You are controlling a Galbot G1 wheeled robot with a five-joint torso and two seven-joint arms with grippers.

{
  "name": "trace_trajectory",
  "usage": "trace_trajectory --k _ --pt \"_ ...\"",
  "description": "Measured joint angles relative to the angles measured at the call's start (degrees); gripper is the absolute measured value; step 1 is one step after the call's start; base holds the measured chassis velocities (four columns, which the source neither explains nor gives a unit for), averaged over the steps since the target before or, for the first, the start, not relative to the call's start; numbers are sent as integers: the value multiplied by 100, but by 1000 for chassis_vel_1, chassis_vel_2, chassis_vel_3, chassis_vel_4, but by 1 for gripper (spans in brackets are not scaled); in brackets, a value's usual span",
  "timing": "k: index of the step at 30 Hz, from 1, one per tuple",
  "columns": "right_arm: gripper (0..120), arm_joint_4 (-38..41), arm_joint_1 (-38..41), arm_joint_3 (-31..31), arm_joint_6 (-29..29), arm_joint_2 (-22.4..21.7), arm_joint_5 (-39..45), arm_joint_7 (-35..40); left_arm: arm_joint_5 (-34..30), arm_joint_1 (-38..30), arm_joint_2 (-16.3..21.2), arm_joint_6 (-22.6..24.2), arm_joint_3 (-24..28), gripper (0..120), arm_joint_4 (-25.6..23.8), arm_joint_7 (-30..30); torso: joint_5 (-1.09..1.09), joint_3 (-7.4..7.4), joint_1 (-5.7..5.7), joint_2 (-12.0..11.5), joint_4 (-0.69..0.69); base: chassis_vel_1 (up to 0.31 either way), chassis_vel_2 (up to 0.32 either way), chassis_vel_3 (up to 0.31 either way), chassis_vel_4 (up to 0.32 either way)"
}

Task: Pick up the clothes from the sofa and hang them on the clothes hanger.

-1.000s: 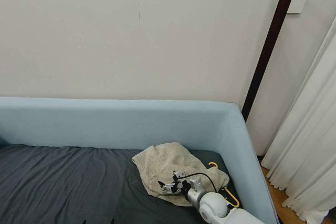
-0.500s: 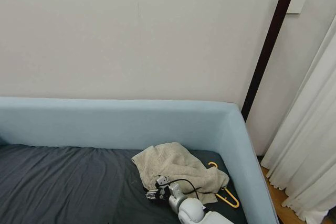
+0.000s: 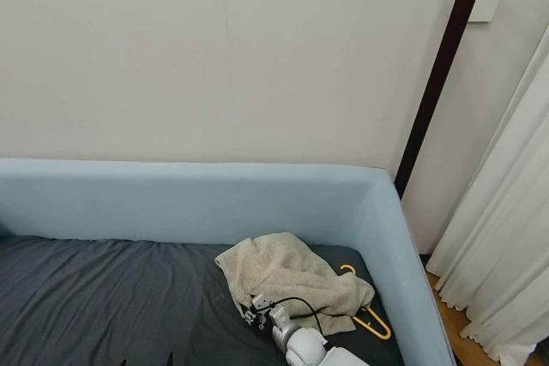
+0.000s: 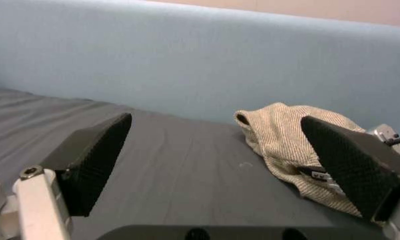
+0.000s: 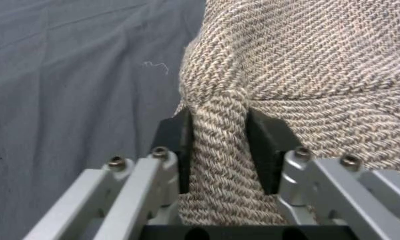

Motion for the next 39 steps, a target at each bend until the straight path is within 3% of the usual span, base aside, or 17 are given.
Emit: trace_trajectory --k 2,3,8,16,19,34,39 --pt "25 22 -5 -12 -6 -23 19 5 1 13 -2 -2 5 100 -4 0 0 0 0 0 0 0 0 0 0" --pt "17 52 -16 -32 -13 -61 49 19 21 35 -7 -13 17 100 -11 0 0 0 0 0 0 0 0 0 0" --pt "0 190 -26 -46 -14 -150 182 64 43 38 -21 -27 50 100 -6 0 0 0 0 0 0 0 0 0 0" --pt "0 745 3 75 -19 -454 500 191 35 -13 -5 -27 56 100 27 -19 0 0 0 0 0 0 0 0 0" --pt "0 1416 79 113 -144 -817 836 320 24 -44 13 -27 54 100 28 -23 0 0 0 0 0 0 0 0 0" --pt "0 3670 292 367 -670 -1702 1744 823 -111 -129 83 11 33 100 -4 -54 0 0 0 0 0 0 0 0 0" --pt "0 4752 700 567 -887 -2194 2340 1023 -147 -186 91 29 31 100 -7 -61 2 0 -1 0 0 0 0 0 0"
